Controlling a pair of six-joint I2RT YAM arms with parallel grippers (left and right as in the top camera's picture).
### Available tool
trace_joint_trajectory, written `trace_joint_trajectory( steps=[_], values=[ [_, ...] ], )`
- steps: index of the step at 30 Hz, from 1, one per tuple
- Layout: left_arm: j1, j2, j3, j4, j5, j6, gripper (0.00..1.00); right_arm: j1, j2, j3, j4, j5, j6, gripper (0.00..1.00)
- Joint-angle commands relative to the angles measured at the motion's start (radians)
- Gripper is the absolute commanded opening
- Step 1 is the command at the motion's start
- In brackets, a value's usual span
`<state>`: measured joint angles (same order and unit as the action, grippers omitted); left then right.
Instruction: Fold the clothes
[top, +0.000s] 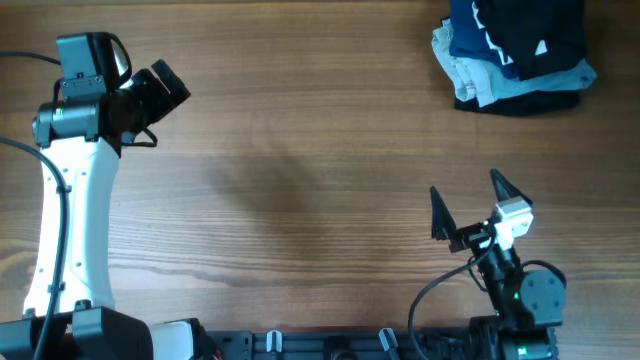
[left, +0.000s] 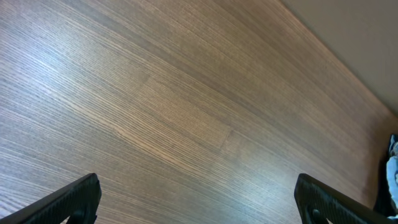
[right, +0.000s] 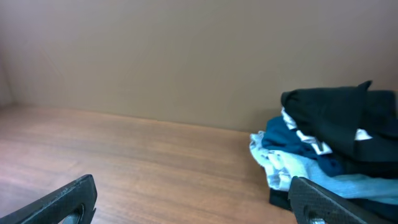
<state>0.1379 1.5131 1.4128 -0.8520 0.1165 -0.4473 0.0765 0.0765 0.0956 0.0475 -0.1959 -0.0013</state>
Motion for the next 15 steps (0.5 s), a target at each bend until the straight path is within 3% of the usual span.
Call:
trace_joint_trajectory(
  steps=[1, 15],
  values=[
    [0.004, 0.008, -0.006, -0.001, -0.002, -0.006, 1.0, 0.005, -0.061, -0.039, 0.003, 0.05, 0.001, 1.0],
    [0.004, 0.008, -0.006, -0.001, -0.003, -0.006, 1.0, 0.01, -0.073, -0.09, -0.034, 0.031, 0.008, 1.0]
  ],
)
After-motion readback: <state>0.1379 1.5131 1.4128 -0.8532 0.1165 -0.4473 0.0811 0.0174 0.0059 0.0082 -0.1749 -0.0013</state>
